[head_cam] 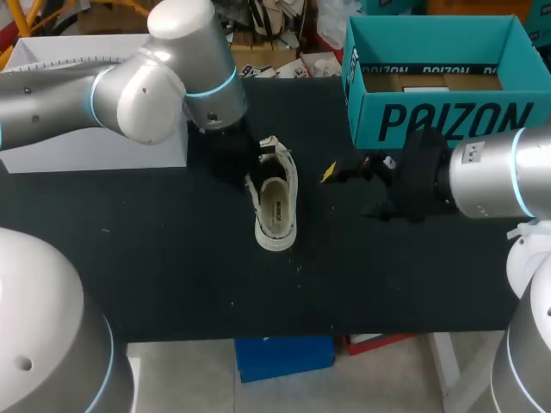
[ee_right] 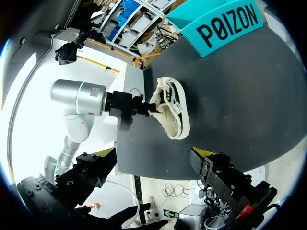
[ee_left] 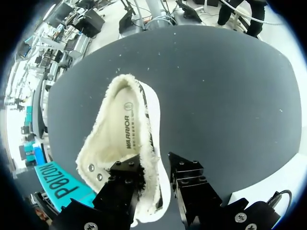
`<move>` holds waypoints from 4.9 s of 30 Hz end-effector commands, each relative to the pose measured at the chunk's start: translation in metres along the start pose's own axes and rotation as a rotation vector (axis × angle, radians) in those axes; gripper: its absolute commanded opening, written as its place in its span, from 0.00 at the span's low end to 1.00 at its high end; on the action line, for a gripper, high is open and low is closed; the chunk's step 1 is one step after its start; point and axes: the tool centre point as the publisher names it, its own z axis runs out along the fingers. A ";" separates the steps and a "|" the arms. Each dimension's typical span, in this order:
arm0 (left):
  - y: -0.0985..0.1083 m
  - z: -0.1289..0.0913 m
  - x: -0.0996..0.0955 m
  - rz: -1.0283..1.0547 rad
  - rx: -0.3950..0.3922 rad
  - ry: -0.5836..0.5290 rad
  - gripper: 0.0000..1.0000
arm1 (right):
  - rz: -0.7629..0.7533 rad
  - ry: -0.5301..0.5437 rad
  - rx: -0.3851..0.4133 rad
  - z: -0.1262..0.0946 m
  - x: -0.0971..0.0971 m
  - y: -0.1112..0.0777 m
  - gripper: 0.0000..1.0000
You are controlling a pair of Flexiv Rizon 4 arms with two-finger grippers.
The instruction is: Take the shoe out of the shoebox, open the shoe tongue, remove and reinsert the insole, then place the shoe into the shoebox
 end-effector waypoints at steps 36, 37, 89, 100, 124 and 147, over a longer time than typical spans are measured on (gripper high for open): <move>0.015 -0.094 -0.030 -0.086 -0.065 -0.047 0.00 | 0.000 -0.003 -0.002 0.000 0.001 -0.001 1.00; 0.016 -0.101 -0.032 -0.107 -0.067 -0.047 0.00 | 0.000 -0.003 -0.002 0.000 0.001 -0.001 1.00; 0.105 -0.242 0.110 -1.422 -0.373 -0.118 0.00 | 0.000 -0.003 -0.002 0.000 0.001 -0.001 1.00; 0.143 -0.248 0.197 -1.486 -0.419 -0.066 0.00 | 0.000 -0.003 -0.002 0.000 0.001 -0.001 1.00; 0.179 -0.244 0.223 -1.514 -0.450 -0.025 0.00 | 0.000 -0.003 -0.002 0.000 0.001 -0.001 1.00; 0.246 -0.208 0.299 -1.517 -0.543 -0.018 0.00 | 0.000 -0.003 -0.002 0.000 0.001 -0.001 1.00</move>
